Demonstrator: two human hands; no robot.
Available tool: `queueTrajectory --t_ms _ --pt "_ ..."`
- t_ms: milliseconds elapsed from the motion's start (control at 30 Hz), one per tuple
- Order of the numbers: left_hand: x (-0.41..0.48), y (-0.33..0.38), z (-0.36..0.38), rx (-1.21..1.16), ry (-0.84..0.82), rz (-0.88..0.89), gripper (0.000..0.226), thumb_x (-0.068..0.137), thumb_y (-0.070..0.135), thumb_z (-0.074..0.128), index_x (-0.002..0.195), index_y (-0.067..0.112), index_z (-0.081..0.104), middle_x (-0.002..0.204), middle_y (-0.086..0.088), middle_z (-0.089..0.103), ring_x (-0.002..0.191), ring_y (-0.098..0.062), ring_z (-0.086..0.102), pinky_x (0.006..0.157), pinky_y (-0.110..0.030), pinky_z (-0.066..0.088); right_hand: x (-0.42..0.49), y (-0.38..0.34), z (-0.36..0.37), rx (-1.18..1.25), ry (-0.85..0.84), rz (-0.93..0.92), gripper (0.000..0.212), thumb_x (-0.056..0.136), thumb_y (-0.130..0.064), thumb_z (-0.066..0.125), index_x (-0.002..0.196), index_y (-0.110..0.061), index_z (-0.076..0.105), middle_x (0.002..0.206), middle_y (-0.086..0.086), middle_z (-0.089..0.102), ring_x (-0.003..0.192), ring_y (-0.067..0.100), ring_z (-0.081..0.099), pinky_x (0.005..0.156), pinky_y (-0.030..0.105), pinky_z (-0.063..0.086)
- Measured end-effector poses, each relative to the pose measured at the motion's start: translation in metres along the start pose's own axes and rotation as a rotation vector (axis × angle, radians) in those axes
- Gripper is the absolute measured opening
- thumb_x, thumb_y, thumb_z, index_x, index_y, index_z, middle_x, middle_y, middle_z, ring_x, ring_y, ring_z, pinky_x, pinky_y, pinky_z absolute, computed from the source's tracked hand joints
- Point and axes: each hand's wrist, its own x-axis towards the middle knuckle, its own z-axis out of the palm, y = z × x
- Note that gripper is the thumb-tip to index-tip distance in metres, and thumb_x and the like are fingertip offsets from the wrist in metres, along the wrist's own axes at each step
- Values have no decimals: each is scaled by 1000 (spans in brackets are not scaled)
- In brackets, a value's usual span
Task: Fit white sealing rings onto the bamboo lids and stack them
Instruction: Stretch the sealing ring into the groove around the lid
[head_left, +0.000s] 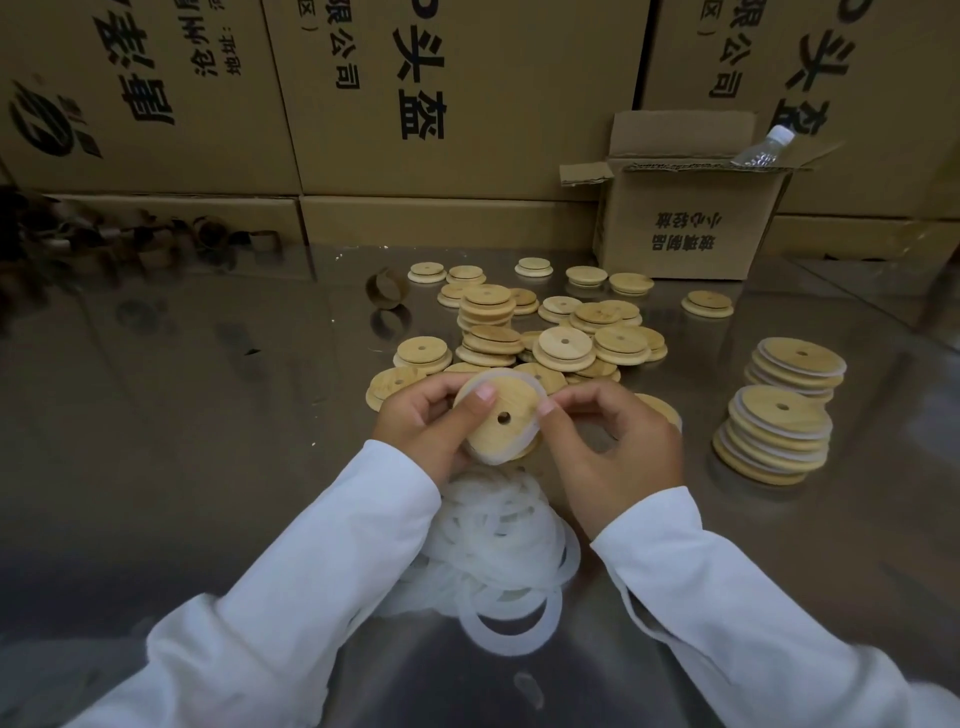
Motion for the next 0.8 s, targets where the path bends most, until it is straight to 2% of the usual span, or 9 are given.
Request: queueTrajectory --t_ms 100,200,233,300,400,467,633,700,800 --pt "2 1 -1 15 -21 -4 12 75 11 62 86 10 67 77 -1 72 76 -16 67 73 -34 56 1 -1 -3 -84 4 -50 11 78 -21 66 71 -30 64 69 -21 64 80 0 60 71 5 41" --pt "1 2 -3 218 -91 46 13 79 0 64 88 8 66 88 -9 69 79 -15 65 75 -24 54 0 -2 -2 -161 -36 -76 8 81 -22 64 76 -27 64 75 -20 63 89 16 59 83 30 46" --pt "1 2 -2 277 -117 63 13 79 0 65 89 8 67 90 -11 69 80 -14 64 75 -21 54 0 -2 -2 -179 -57 -89 7 82 -20 63 77 -25 64 76 -19 63 89 18 59 84 34 45" --pt "0 2 -2 333 -140 87 13 79 2 66 91 9 67 92 -11 68 81 -13 64 75 -18 53 0 0 -1 -200 -93 -104 7 84 -18 62 79 -22 63 79 -15 62 88 15 58 82 28 44" --pt "0 2 -2 352 -139 118 13 79 3 66 88 14 65 89 -6 67 81 -13 63 75 -18 52 5 1 -3 -192 -102 -75 11 84 -17 61 77 -25 59 81 -12 61 81 4 55 70 5 37" --pt "1 3 -3 363 -144 144 14 79 5 66 88 16 65 89 -5 67 83 -15 64 77 -22 53 9 1 -4 -188 -110 -43 11 84 -17 60 76 -25 58 81 -11 61 79 0 53 67 -1 34" --pt "2 6 -3 362 -136 198 16 75 20 70 91 16 66 91 -7 68 83 -20 66 77 -27 54 16 2 -8 -175 -92 -17 12 84 -18 60 75 -26 59 77 -16 60 79 0 54 68 -3 33" --pt "2 6 -3 365 -131 208 13 78 13 70 89 18 66 90 -5 68 82 -17 66 76 -25 54 14 3 -7 -169 -80 -30 12 84 -18 61 75 -25 59 77 -14 61 79 2 55 68 -1 33" --pt "1 3 -2 339 -95 222 18 78 3 67 83 20 66 80 6 68 73 -2 64 67 -13 50 10 4 -4 -152 -62 -65 8 83 -19 63 78 -24 60 79 -13 63 80 2 57 69 0 36"
